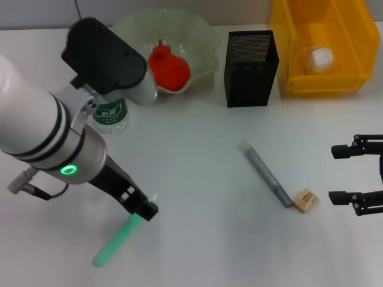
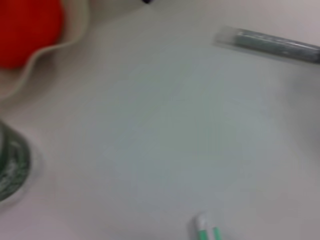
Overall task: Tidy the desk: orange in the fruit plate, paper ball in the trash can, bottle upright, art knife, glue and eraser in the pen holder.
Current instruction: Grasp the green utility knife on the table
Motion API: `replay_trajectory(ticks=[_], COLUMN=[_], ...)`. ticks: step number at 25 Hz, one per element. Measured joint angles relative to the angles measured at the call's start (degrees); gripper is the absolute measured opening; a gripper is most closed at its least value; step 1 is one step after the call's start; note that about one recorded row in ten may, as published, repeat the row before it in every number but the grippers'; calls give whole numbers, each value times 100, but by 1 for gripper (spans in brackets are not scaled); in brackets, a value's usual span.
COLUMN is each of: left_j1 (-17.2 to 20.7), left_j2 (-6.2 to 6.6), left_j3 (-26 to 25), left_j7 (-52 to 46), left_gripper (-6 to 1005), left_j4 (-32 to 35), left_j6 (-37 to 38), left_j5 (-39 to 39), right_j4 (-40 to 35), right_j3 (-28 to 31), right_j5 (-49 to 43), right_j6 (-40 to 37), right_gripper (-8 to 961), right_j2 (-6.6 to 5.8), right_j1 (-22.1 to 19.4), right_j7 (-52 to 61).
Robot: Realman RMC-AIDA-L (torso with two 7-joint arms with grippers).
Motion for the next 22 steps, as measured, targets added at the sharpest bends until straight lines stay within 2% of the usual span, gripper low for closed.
replay_trajectory(ticks=[12,22], left_j1=[-257,-369], left_j2=[-5,-6], left_j3=[477,522], left_j7=[1,3], left_gripper=[770,767], left_j4=[-982,-1234], left_j6=[-605,-704], left_j5=[6,43], right_j4=[-12,-8], right_j3=[4,3], right_j5=[0,-18], right_j6=[41,37], right_gripper=[730,728], right_j2=[3,3], right_j1=[-5,-3], right_j7=[10,83])
